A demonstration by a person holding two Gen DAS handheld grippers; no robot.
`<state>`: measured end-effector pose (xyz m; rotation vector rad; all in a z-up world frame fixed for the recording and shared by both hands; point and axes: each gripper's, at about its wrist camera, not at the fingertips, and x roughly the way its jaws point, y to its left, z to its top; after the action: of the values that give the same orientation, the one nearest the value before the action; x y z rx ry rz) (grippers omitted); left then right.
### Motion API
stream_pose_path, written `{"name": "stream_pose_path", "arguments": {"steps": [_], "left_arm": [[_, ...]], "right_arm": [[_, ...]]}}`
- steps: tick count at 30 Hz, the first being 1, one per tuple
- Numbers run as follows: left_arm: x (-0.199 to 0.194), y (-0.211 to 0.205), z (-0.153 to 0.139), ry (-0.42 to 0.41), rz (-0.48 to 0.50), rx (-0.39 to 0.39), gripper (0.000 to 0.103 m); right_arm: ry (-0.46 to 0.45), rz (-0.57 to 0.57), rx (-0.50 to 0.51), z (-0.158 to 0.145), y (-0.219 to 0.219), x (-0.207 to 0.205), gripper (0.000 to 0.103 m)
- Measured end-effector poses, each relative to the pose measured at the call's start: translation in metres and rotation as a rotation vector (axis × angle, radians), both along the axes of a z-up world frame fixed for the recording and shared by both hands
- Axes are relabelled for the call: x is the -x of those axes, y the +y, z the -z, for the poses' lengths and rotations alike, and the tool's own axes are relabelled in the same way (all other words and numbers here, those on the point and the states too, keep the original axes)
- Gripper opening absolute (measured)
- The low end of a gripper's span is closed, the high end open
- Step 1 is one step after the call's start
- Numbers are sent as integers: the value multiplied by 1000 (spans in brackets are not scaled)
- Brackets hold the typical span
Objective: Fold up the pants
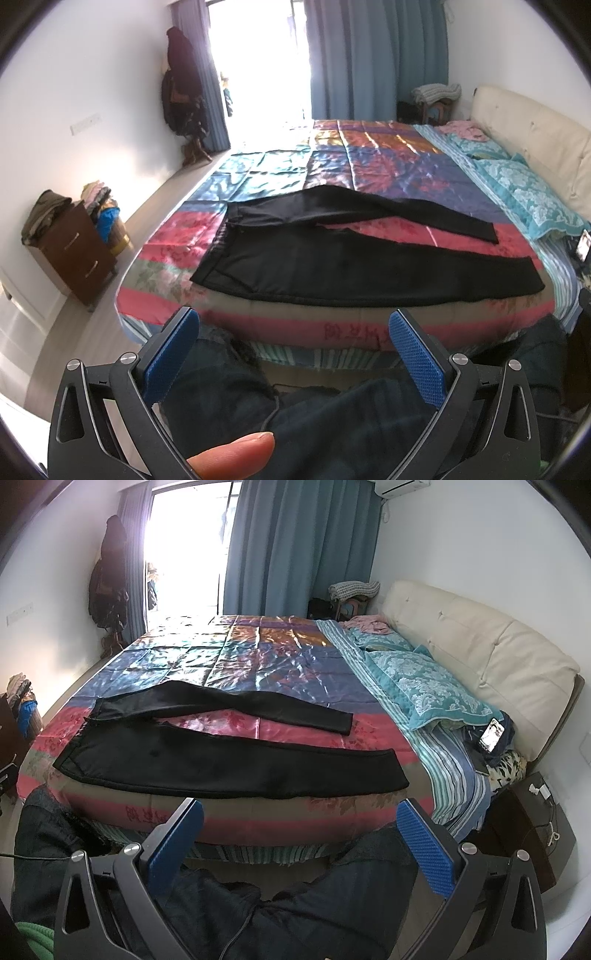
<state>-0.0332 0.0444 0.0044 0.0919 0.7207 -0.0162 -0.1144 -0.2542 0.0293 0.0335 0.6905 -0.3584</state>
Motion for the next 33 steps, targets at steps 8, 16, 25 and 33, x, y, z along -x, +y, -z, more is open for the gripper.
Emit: {"name": "stream_pose_path", "arguments": {"steps": [8,16,25,33], "left_arm": [[1,1,1,2,-2,-4,103],[1,4,5,11,-8,-3,103],[1,7,9,26,-22,6,103],[0,6,8,33,-22,6,103]], "right_arm": [[5,-7,3,1,2,-2,103],[10,-15,7,2,7,-3,103],[14,-26,13,5,13,-3,103],[17,-31,13,5,14,-3,103]]}}
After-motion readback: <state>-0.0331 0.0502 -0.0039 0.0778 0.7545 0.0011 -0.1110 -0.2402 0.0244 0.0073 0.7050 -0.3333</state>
